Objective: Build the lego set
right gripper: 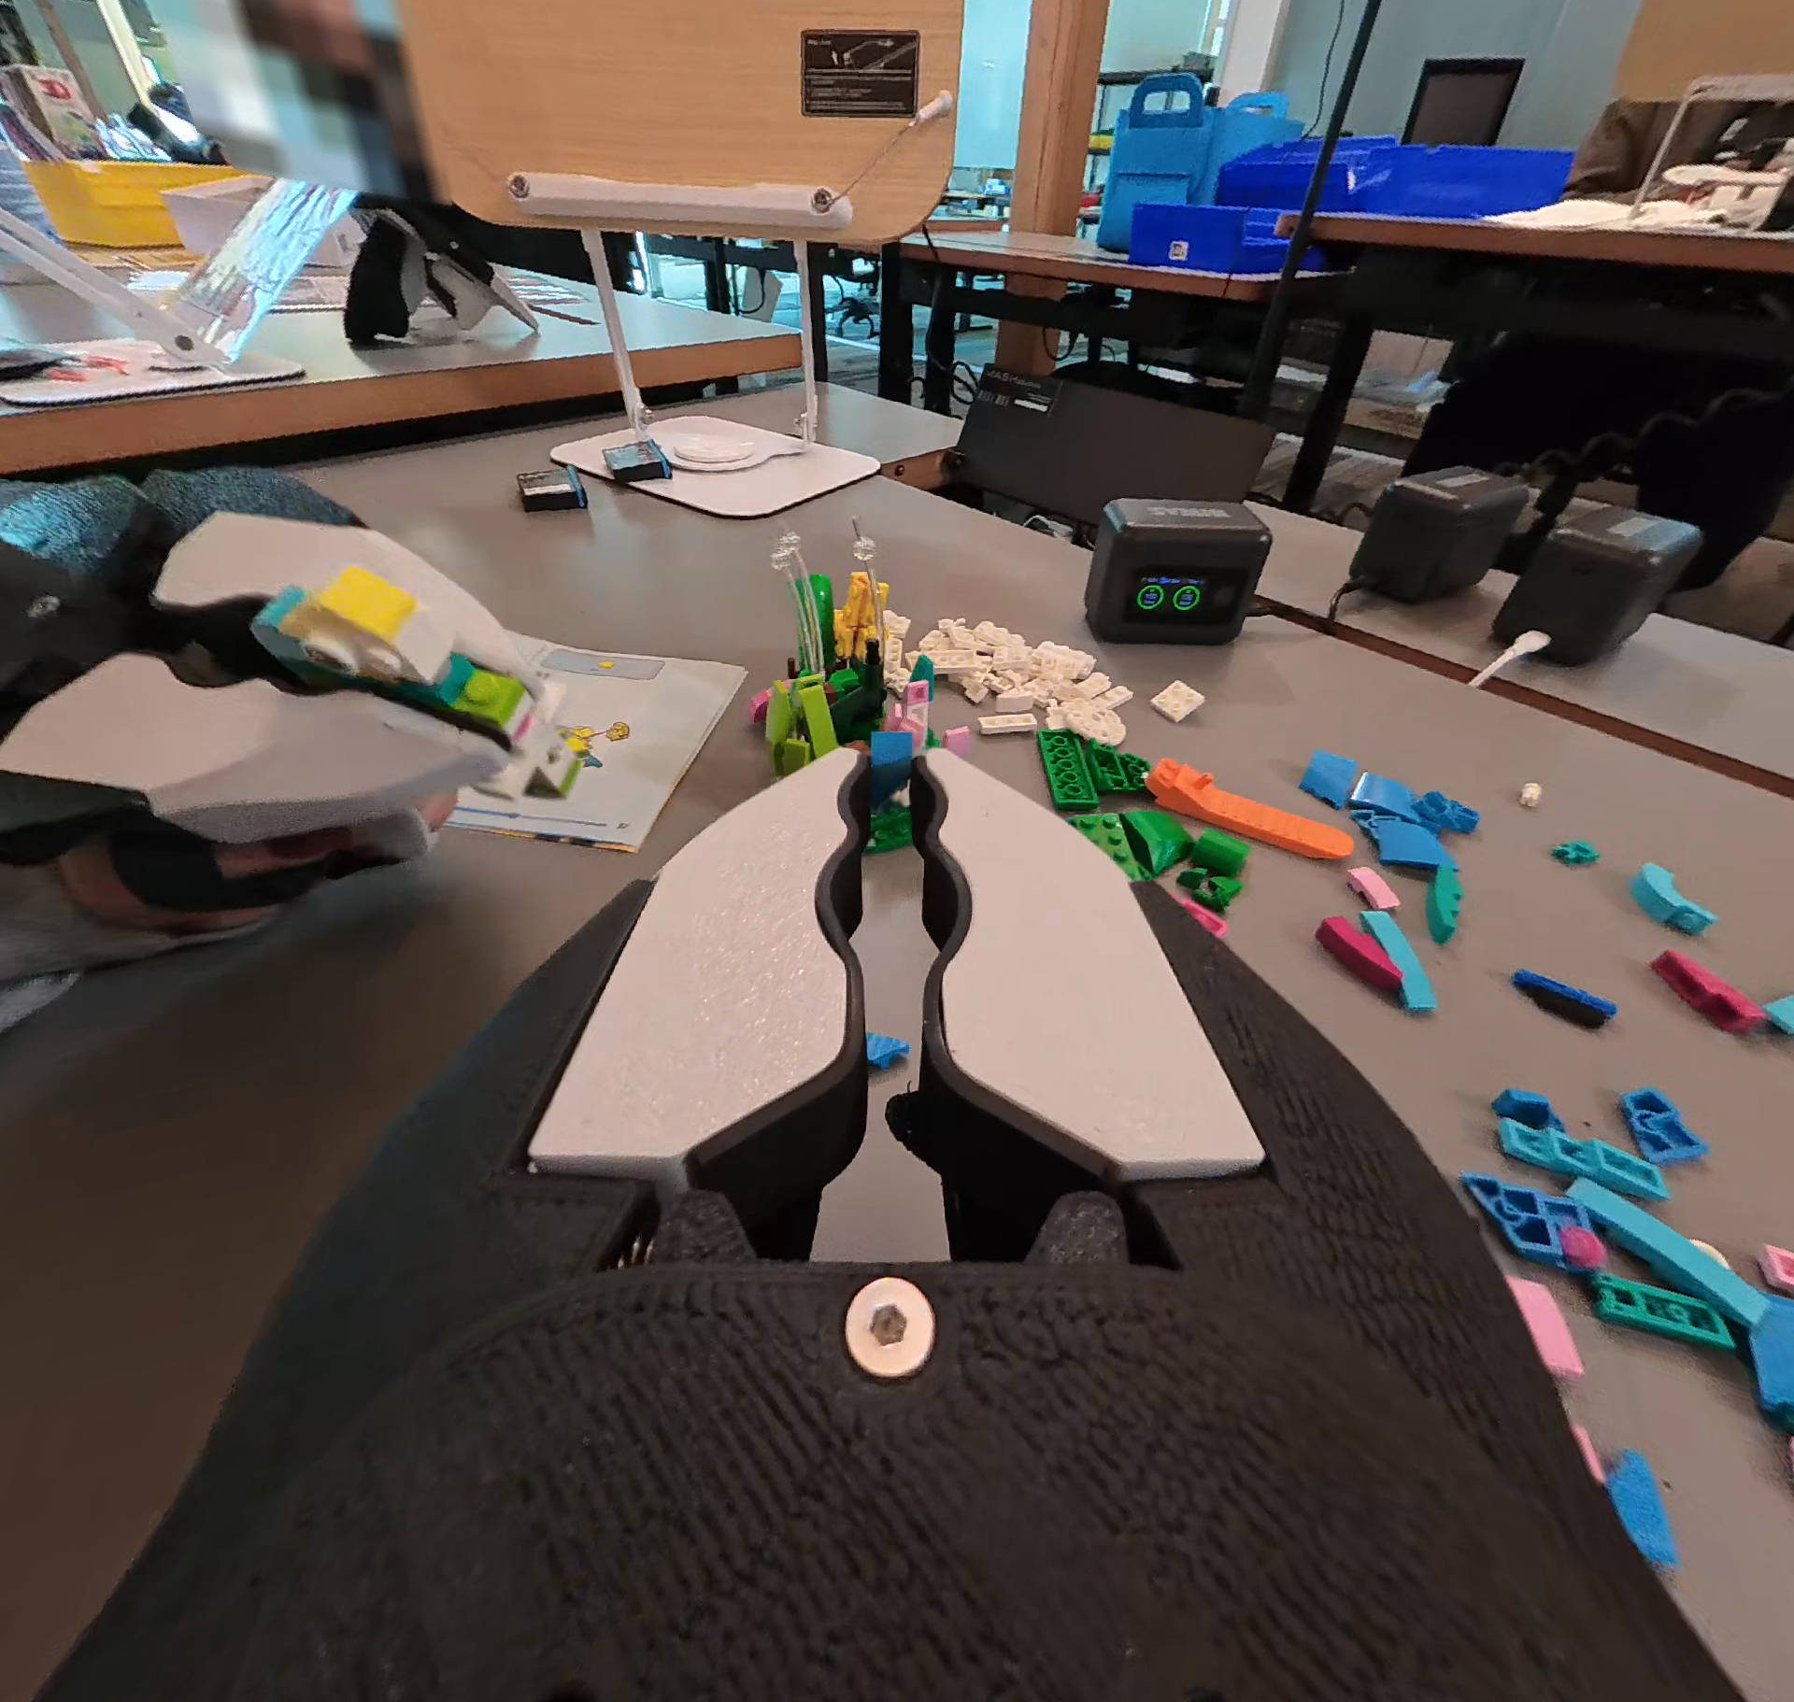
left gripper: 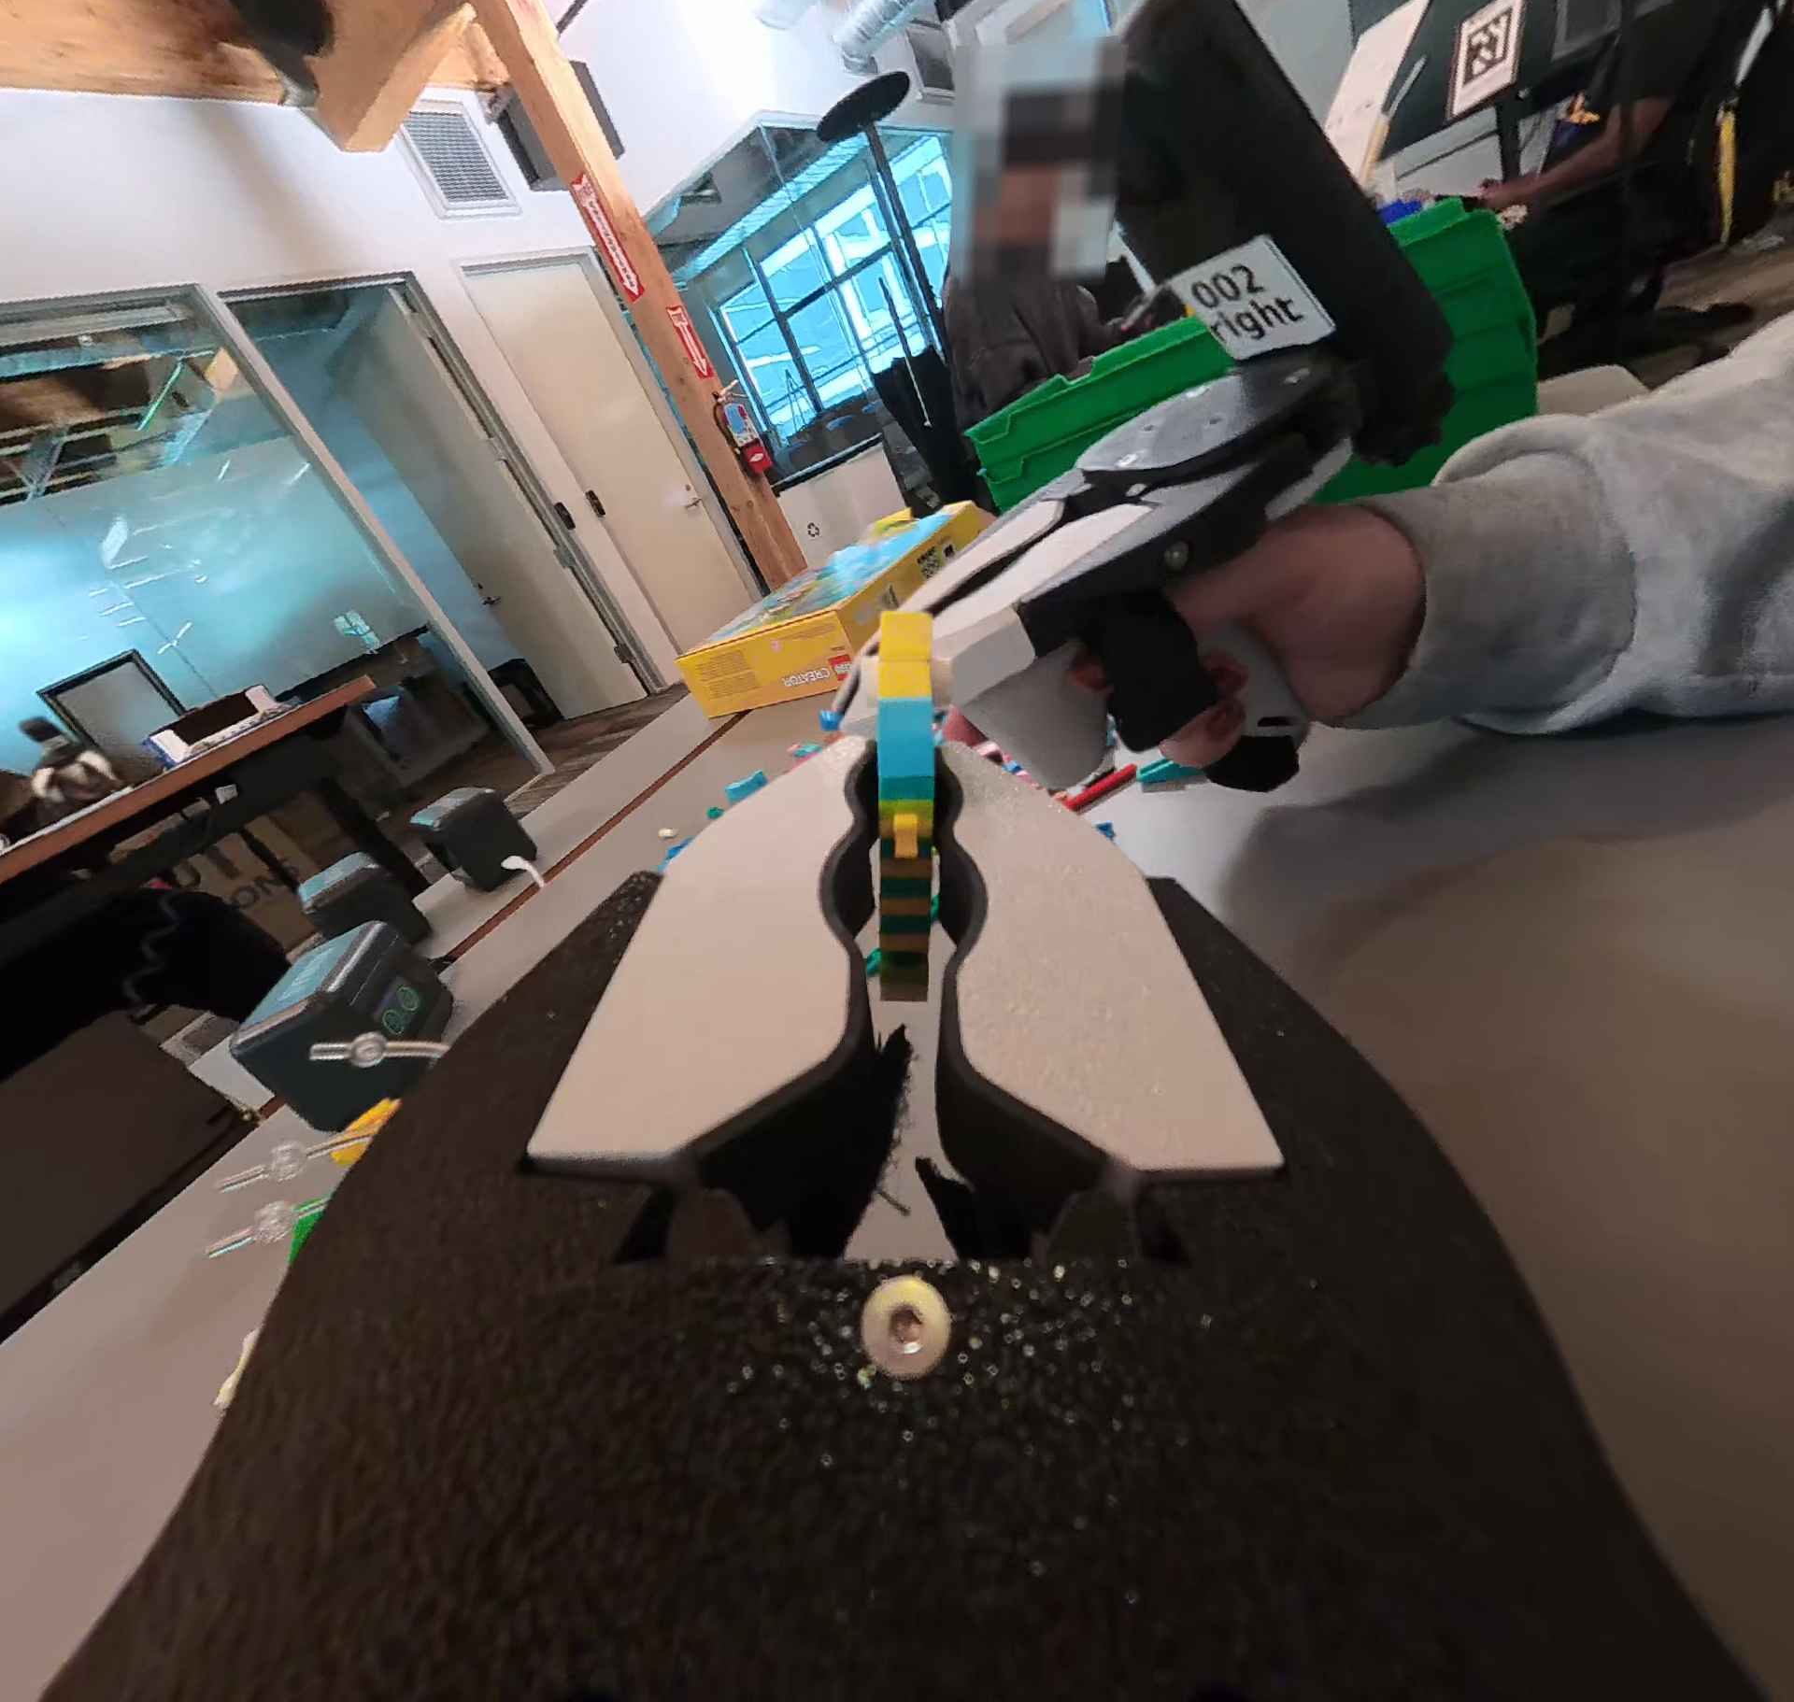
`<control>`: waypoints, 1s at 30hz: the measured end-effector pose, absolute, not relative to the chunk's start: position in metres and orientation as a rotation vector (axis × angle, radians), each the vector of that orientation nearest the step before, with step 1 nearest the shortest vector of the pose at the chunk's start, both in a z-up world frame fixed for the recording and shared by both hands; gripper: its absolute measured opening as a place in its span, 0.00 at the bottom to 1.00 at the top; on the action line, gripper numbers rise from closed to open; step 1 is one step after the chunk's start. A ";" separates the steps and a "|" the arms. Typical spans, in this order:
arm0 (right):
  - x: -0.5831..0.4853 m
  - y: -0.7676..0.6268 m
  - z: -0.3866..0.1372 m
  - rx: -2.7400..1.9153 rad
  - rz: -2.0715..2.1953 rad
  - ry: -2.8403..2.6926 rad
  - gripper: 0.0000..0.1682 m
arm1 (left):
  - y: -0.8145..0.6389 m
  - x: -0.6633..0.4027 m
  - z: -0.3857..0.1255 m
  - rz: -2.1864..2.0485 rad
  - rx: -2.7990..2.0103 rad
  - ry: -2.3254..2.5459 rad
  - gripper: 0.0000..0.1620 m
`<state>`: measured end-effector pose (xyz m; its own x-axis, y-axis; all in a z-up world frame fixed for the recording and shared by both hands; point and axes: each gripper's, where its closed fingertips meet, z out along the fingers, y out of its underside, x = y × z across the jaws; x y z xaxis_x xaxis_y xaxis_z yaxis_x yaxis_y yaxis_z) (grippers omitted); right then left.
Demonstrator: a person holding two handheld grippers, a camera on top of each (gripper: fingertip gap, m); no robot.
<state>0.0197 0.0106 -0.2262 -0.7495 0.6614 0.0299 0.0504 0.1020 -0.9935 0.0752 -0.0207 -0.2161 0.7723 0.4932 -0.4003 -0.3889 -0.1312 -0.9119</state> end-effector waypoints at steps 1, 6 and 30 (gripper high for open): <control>0.021 0.012 -0.224 -0.690 1.696 -1.901 0.03 | -0.019 0.076 -0.217 0.758 -1.531 -0.084 0.05; 0.009 0.021 -0.229 -0.700 1.634 -1.863 0.04 | -0.025 0.066 -0.213 0.791 -1.491 -0.142 0.05; 0.054 -0.025 -0.186 0.040 1.582 -2.188 0.03 | -0.043 0.063 -0.200 0.369 -1.327 -0.236 0.05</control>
<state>0.0541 -0.0254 -0.1859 -0.9039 0.2271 0.3625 -0.2730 0.3461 -0.8976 0.0629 -0.0431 -0.2003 0.9187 0.3928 -0.0413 -0.1274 0.1957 -0.9723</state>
